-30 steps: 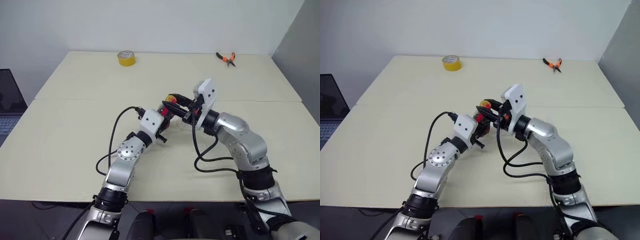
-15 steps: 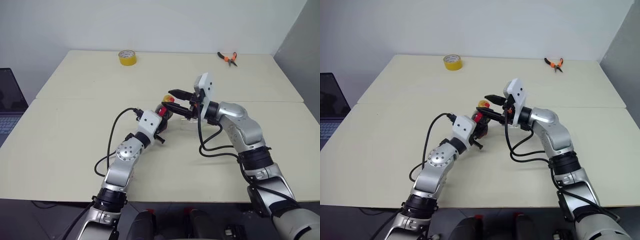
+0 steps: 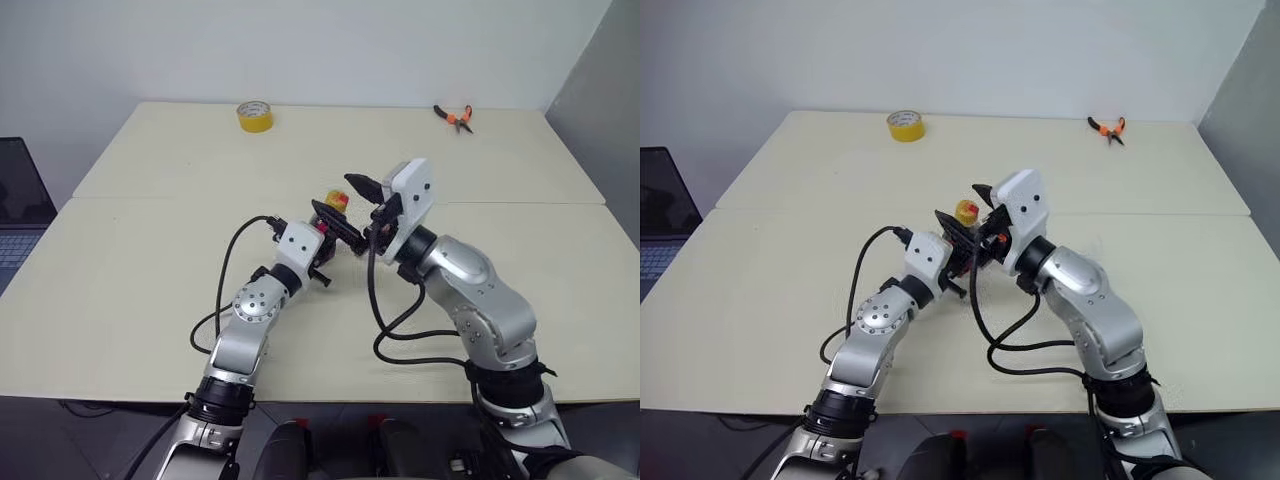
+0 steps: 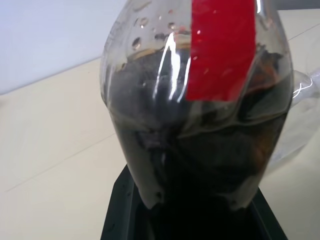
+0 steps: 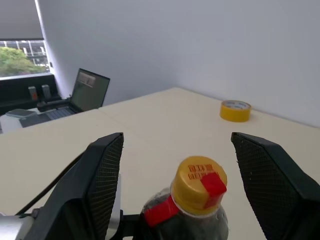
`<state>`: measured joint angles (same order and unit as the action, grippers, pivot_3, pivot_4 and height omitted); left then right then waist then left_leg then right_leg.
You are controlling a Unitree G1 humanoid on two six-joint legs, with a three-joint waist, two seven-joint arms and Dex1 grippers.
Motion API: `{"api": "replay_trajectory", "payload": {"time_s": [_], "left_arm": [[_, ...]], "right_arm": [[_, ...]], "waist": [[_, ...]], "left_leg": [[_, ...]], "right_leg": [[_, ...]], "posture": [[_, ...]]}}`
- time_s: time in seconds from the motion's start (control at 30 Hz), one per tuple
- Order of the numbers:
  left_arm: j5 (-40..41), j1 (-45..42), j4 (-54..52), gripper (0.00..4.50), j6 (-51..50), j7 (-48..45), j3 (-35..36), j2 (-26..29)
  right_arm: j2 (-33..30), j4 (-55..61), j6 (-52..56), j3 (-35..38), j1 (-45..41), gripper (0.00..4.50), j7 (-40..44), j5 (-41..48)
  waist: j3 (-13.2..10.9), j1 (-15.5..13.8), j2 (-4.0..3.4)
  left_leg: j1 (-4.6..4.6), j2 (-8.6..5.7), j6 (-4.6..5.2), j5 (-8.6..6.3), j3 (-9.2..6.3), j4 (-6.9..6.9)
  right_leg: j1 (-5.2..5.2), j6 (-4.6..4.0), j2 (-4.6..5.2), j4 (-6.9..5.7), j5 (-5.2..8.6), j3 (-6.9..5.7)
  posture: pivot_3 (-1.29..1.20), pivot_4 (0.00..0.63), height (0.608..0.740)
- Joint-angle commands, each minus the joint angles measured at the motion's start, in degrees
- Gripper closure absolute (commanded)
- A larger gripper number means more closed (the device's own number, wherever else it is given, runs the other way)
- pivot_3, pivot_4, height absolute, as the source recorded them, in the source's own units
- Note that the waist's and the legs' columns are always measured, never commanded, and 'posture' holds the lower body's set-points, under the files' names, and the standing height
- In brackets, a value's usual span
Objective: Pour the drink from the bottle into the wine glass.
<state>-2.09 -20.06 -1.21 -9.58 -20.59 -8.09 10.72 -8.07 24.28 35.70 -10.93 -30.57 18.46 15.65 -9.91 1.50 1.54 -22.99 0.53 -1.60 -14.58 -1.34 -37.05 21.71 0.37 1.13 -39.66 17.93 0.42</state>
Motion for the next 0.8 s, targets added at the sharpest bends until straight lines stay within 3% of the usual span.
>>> {"api": "replay_trajectory", "payload": {"time_s": [0.03, 0.43, 0.8], "left_arm": [[0.71, -1.33, -1.98, 3.81, 2.04, 0.19, 0.28, -0.49], [0.80, -0.97, -2.17, 3.81, 2.08, 0.19, 0.57, -0.59], [1.06, -1.13, -1.84, 3.83, 1.82, 0.62, 1.13, -0.87]], "right_arm": [[-0.32, -0.08, -1.43, -0.63, -1.00, 0.82, -0.93, -2.42], [1.76, -1.47, -0.78, 4.01, -0.47, 0.82, -3.34, -1.46], [-4.12, 2.41, 2.54, 7.13, 4.49, 0.82, -2.92, -0.68]], "waist": [[0.00, 0.00, 0.00], [0.00, 0.02, 0.00], [0.00, 0.05, 0.00]], "left_leg": [[0.00, 0.00, 0.00, 0.00, 0.01, 0.00], [0.00, 0.00, 0.02, -0.01, 0.02, 0.01], [-0.01, 0.00, 0.03, -0.02, 0.01, 0.01]], "right_leg": [[0.00, 0.00, 0.00, 0.01, 0.00, 0.00], [0.00, 0.00, 0.00, 0.02, 0.00, 0.01], [-0.01, 0.00, -0.01, 0.03, 0.00, 0.00]], "posture": [[0.00, 0.150, 0.740], [0.00, 0.150, 0.740], [0.00, 0.150, 0.740]]}}
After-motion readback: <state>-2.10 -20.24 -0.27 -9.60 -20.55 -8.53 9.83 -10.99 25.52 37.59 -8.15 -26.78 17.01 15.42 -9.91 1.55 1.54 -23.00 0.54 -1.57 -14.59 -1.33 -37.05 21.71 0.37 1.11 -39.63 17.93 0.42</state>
